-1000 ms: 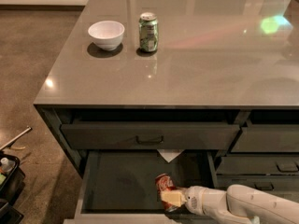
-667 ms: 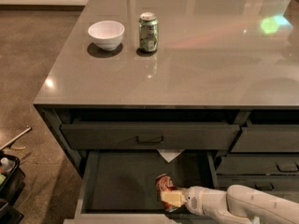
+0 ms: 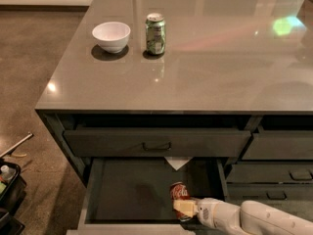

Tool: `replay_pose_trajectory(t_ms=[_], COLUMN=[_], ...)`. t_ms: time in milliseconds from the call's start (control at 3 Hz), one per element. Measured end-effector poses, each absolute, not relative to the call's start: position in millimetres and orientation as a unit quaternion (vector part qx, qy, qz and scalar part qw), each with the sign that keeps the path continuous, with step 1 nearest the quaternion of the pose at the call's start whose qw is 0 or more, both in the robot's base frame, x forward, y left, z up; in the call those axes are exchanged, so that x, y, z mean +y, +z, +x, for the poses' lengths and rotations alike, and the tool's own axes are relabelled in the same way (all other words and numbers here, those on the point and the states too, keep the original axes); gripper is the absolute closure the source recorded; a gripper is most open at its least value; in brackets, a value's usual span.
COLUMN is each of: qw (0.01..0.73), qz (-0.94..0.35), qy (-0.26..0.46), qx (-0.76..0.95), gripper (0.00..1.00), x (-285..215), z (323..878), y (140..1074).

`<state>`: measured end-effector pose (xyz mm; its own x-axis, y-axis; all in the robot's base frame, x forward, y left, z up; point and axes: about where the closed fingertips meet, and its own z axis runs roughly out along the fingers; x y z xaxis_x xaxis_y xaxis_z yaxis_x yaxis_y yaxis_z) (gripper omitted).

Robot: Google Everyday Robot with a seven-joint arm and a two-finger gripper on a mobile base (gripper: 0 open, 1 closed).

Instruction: Place coke can into middle drawer

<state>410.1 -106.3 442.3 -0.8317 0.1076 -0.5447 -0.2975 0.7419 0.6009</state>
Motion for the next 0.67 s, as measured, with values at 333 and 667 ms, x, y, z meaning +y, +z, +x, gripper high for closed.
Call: replay_pose_trajectory(t_ms=[333,667], qw=[0.286,0.286], qz=[-0.052,-0.052], qy=[0.351,0.351], qx=[0.890,0.890], gripper=[0.11,0.00], x=[-108.1,-108.1], z=[410.9,410.9], y=[441.0,441.0])
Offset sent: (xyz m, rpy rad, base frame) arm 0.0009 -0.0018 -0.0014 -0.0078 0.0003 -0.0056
